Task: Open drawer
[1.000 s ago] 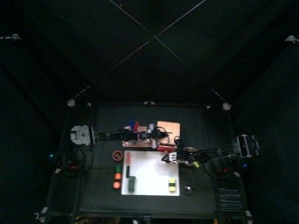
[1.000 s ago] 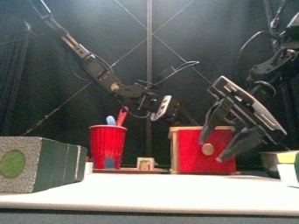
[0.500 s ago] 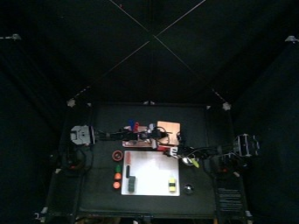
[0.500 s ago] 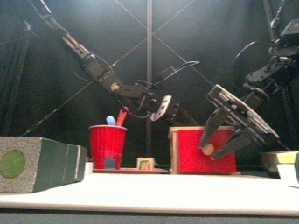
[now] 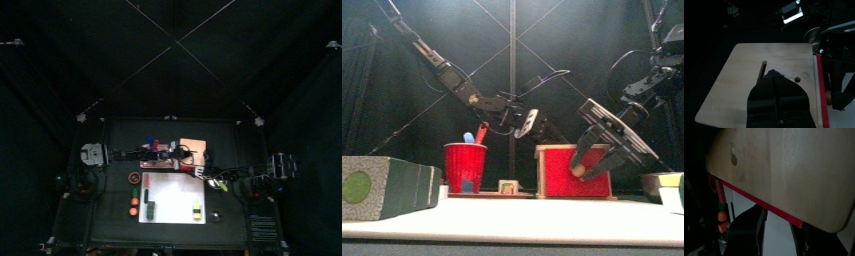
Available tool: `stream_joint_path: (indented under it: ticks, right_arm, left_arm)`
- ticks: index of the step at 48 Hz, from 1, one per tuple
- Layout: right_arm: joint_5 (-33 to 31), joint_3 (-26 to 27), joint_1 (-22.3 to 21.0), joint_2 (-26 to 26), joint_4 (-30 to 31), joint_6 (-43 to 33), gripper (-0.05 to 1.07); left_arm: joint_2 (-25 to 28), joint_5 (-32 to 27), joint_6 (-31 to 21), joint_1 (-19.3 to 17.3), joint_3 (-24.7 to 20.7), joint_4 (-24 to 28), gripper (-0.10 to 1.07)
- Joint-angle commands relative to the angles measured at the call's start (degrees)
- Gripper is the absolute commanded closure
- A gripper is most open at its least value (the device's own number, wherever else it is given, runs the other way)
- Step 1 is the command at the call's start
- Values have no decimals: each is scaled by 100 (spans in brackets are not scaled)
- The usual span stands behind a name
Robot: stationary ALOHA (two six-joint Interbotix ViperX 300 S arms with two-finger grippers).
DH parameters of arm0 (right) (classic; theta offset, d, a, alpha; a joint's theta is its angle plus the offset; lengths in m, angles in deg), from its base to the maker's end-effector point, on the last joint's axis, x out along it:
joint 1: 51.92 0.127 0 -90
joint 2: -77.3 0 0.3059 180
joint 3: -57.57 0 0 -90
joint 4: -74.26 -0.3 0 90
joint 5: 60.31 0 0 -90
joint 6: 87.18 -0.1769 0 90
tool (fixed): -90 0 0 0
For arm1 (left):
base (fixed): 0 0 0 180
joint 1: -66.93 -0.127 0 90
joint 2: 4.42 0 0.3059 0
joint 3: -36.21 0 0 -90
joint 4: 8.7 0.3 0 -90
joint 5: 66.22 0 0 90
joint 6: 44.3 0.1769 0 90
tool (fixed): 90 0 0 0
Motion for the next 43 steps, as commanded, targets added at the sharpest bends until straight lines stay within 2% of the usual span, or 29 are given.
stream_joint_path:
  ticks: [1, 8, 17, 43]
  right_arm:
    - [70, 62, -35, -132, -26, 9, 31]
    - [79, 62, -44, -141, -62, 0, 31]
    - [308, 26, -53, -141, -404, 18, 31]
    - [527, -9, -26, -149, -501, 18, 31]
  left_arm:
    - [35, -132, 9, -44, 26, 18, 98]
    - [35, -141, 9, -44, 26, 18, 98]
    - [35, -141, 9, -35, 9, 18, 98]
    - [62, -141, 9, -44, 9, 18, 98]
